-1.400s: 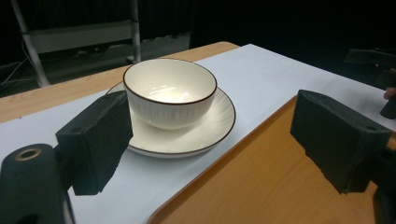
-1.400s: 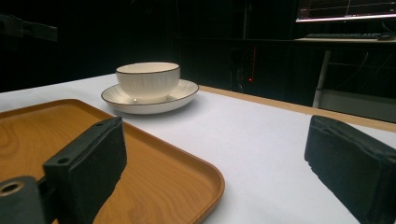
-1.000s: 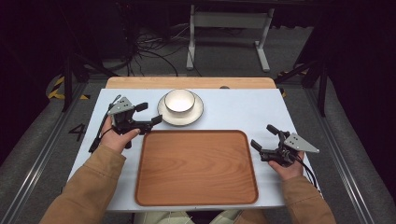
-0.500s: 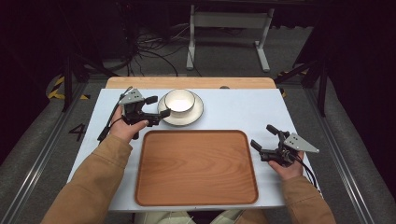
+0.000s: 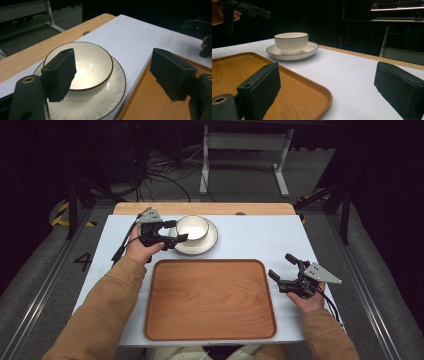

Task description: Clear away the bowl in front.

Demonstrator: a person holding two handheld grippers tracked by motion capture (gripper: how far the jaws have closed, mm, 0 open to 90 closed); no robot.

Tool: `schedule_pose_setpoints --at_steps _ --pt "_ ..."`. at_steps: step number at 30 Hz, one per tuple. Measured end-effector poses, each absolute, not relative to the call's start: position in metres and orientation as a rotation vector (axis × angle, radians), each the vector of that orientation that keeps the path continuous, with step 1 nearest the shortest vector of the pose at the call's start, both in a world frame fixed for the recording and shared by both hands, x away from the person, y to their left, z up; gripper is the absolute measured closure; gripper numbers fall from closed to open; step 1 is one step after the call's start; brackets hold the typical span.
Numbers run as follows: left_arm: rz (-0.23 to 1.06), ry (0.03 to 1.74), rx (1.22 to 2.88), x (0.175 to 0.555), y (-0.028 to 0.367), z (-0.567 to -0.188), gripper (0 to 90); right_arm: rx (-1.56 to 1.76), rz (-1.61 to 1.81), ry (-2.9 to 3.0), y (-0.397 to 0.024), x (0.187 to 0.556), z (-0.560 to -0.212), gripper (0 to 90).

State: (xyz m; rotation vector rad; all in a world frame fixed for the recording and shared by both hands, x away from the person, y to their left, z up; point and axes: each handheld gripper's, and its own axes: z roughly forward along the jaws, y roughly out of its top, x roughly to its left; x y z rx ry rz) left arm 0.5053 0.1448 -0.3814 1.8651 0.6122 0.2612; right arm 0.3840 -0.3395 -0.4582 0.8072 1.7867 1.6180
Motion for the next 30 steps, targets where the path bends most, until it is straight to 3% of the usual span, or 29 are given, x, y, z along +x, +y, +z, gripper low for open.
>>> schedule_pose_setpoints --at_steps 30 --pt "0.213 0.668 2.014 0.535 0.115 -0.415 35.7 0.800 1.609 1.794 -0.338 0.384 -0.458 7.6"
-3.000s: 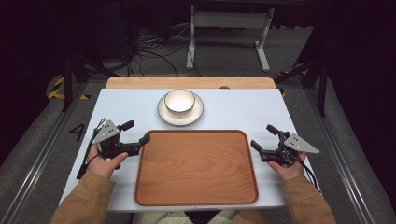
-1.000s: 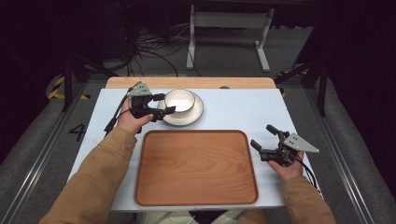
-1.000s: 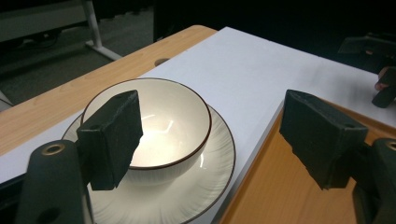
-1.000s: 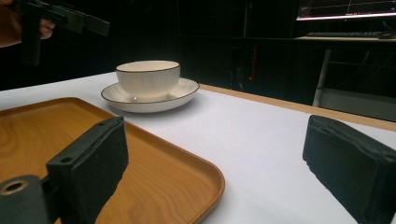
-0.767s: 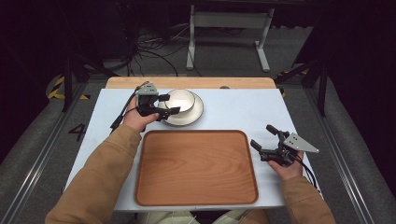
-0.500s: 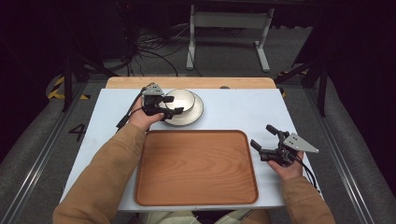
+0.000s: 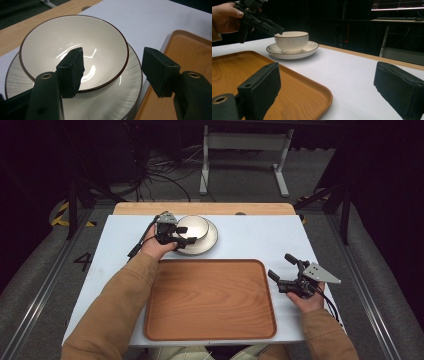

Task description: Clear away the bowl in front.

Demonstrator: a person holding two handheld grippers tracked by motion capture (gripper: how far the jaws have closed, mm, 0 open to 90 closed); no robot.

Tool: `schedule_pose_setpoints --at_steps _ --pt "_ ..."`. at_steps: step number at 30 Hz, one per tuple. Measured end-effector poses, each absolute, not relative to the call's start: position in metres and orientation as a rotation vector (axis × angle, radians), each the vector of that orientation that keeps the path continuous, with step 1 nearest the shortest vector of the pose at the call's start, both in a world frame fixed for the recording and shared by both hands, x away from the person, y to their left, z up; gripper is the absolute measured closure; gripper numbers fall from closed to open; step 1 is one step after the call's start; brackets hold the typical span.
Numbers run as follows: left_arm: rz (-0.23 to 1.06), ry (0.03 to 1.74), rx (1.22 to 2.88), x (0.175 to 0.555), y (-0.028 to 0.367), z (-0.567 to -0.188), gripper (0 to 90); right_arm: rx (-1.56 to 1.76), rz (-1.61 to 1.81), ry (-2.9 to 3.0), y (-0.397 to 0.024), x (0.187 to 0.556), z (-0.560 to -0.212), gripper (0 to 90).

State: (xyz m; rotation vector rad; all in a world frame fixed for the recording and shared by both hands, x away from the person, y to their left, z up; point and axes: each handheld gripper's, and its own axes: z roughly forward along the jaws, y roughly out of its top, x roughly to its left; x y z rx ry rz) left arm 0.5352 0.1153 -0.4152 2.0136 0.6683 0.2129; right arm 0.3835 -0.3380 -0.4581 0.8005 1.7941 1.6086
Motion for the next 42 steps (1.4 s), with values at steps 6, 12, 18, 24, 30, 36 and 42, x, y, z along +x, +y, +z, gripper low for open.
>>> schedule_pose_setpoints --at_steps 6,12,18,24,30,36,42 --pt "0.242 0.662 2.124 0.538 0.106 -0.417 36.3 0.801 1.610 1.796 -0.338 0.384 -0.458 7.7" --pt "0.268 0.650 2.184 0.542 0.096 -0.417 38.7 0.800 1.613 1.797 -0.338 0.384 -0.458 7.7" --pt "0.280 0.624 2.252 0.544 0.082 -0.421 45.1 0.792 1.615 1.805 -0.339 0.384 -0.458 8.4" --pt "0.286 0.584 2.297 0.546 0.075 -0.423 54.7 0.790 1.617 1.805 -0.339 0.384 -0.458 8.4" --pt "0.297 0.570 2.301 0.548 0.075 -0.425 65.6 0.795 1.617 1.801 -0.339 0.384 -0.458 8.3" --pt "0.300 0.521 2.348 0.550 0.070 -0.424 74.5 0.796 1.615 1.800 -0.338 0.384 -0.458 8.3" --pt "0.320 0.481 2.386 0.550 0.061 -0.421 81.1 0.797 1.615 1.799 -0.338 0.384 -0.458 8.2"
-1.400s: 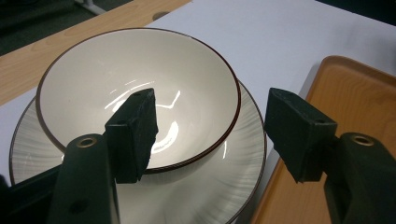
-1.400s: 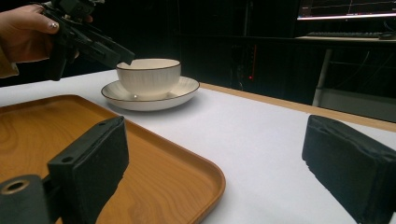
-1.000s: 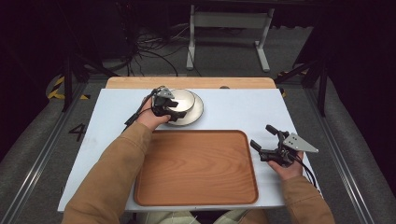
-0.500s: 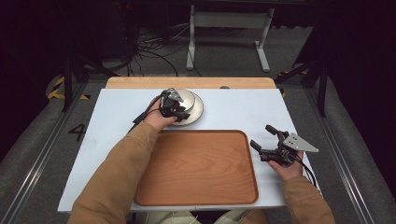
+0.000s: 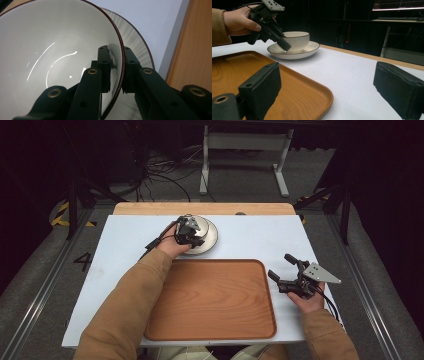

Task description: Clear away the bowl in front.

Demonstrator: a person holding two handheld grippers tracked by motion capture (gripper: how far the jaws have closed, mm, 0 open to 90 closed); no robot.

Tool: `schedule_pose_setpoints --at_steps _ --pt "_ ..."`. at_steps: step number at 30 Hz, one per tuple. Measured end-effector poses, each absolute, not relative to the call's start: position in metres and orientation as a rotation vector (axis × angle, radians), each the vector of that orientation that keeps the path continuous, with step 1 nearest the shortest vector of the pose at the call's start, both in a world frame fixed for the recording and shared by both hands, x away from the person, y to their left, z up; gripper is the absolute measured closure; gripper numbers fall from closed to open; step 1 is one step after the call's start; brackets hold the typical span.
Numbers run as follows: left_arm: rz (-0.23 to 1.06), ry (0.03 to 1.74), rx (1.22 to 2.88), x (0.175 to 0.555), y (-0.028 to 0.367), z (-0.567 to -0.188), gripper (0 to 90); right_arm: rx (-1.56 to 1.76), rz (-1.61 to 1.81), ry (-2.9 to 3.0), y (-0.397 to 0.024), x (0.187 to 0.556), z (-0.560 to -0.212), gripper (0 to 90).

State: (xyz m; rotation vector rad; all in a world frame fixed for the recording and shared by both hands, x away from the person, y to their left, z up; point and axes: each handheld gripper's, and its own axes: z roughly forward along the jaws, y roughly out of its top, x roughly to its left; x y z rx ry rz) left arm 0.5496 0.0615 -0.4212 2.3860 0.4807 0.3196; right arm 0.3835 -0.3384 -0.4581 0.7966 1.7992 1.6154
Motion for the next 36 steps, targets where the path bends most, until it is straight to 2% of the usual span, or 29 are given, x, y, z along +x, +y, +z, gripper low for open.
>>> schedule_pose_setpoints --at_steps 22,36 --pt "0.378 0.483 2.400 0.546 0.060 -0.416 82.9 0.797 1.613 1.798 -0.338 0.383 -0.458 8.3" --pt "0.349 0.479 2.370 0.537 0.067 -0.396 82.5 0.797 1.612 1.798 -0.338 0.384 -0.458 8.3"
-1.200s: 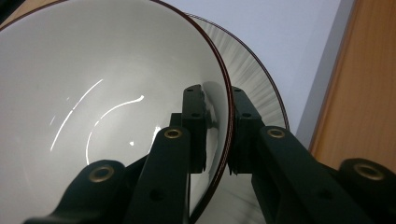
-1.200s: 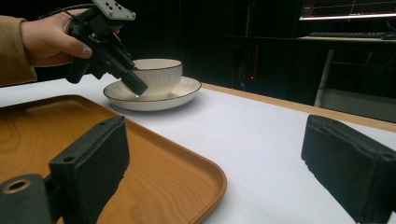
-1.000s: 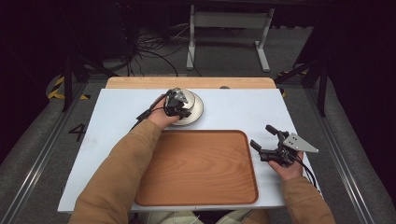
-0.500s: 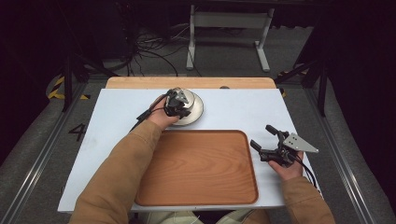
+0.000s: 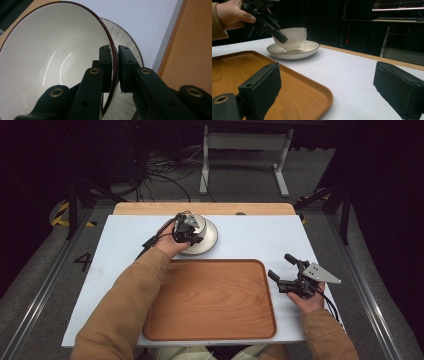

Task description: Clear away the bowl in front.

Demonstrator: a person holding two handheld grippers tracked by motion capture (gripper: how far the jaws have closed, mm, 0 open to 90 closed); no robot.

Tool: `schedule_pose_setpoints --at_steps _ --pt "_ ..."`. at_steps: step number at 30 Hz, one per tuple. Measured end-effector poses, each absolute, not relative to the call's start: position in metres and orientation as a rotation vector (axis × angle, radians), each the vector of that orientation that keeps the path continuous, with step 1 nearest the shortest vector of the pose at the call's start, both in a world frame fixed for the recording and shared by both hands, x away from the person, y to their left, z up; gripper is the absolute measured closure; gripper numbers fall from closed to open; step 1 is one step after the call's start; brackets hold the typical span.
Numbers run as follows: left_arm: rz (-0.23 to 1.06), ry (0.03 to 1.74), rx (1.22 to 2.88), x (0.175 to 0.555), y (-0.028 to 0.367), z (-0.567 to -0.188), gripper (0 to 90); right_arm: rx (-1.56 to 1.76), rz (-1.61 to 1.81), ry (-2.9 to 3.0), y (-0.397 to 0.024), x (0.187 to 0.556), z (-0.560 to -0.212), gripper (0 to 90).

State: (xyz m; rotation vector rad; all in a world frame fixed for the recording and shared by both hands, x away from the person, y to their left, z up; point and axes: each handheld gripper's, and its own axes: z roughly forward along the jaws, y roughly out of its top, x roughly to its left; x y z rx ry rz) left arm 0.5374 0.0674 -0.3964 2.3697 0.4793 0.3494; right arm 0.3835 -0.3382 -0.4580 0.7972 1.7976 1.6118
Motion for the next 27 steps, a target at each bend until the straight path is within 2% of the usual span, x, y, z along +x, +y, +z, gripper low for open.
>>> schedule_pose_setpoints --at_steps 11,27 --pt "0.345 0.450 2.360 0.521 0.069 -0.376 82.5 0.795 1.611 1.798 -0.338 0.384 -0.458 8.3" --pt "0.305 0.328 2.365 0.476 0.070 -0.351 82.5 0.796 1.610 1.799 -0.338 0.384 -0.458 8.3"
